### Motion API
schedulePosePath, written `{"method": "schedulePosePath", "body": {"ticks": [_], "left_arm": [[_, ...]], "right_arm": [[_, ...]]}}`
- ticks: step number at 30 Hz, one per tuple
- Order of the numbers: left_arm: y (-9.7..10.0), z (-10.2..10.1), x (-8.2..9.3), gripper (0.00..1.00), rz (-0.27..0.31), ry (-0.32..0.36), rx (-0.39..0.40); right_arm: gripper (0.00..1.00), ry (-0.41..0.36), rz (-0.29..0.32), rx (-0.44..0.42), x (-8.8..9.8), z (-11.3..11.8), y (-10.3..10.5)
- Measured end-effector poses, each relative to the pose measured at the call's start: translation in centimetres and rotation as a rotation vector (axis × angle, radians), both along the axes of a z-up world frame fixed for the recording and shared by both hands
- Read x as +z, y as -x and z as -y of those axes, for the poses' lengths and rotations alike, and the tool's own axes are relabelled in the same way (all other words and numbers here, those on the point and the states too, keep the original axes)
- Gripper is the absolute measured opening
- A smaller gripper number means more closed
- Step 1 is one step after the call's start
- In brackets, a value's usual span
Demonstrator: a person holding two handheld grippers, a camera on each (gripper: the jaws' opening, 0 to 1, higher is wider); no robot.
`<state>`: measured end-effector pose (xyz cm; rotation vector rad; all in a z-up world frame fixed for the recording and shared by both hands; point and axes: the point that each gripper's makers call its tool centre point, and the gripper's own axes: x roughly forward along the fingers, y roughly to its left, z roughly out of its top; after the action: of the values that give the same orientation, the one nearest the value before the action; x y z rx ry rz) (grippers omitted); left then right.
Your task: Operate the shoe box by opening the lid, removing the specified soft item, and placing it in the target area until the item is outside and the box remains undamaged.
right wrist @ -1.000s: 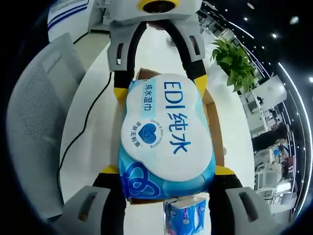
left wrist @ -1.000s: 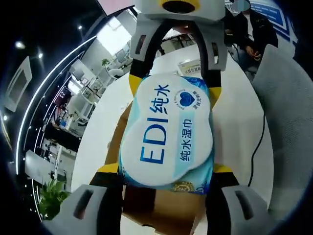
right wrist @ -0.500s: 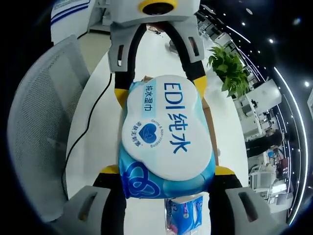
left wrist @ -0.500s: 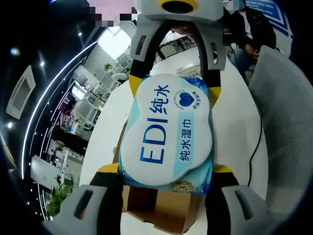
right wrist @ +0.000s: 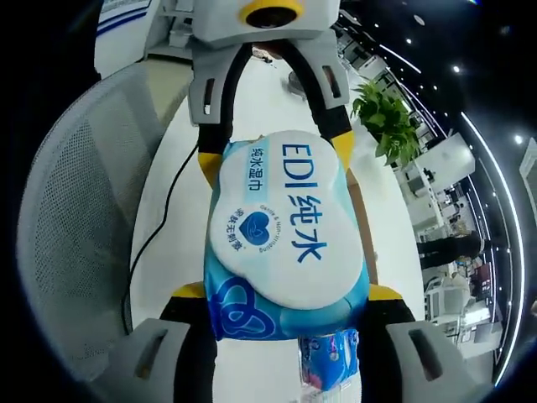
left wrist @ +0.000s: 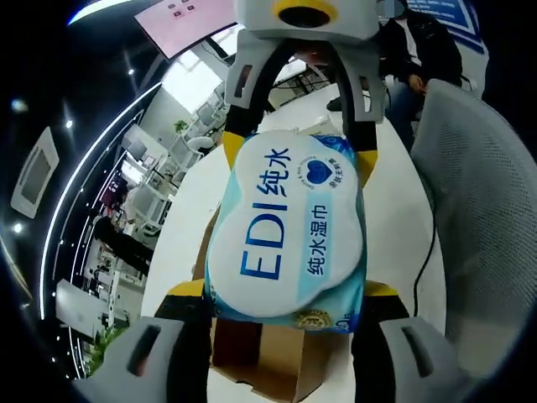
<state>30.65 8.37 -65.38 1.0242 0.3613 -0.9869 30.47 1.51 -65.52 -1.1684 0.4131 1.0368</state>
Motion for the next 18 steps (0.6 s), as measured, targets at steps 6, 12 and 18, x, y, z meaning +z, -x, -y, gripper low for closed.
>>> {"method": "schedulePosePath", "body": {"ticks": [6, 12, 18], "left_arm": [[1.8, 0.6, -0.7, 0.67, -0.008, 0.005, -0.018], [2.9, 0.7, -0.8, 0.66, -0.009, 0.010, -0.019], [4.3, 0.9, -0.9, 0.66, -0.026, 0.002, -0.012]], "right_arm": [[0.65, -0.001, -0.007, -0.014, -0.7, 0.5, 1.9], [0.65, 0.005, -0.006, -0.016, -0.8, 0.7, 3.0], [0.65, -0.004, -0.019, -0.007, -1.0, 0.8, 4.3]]}}
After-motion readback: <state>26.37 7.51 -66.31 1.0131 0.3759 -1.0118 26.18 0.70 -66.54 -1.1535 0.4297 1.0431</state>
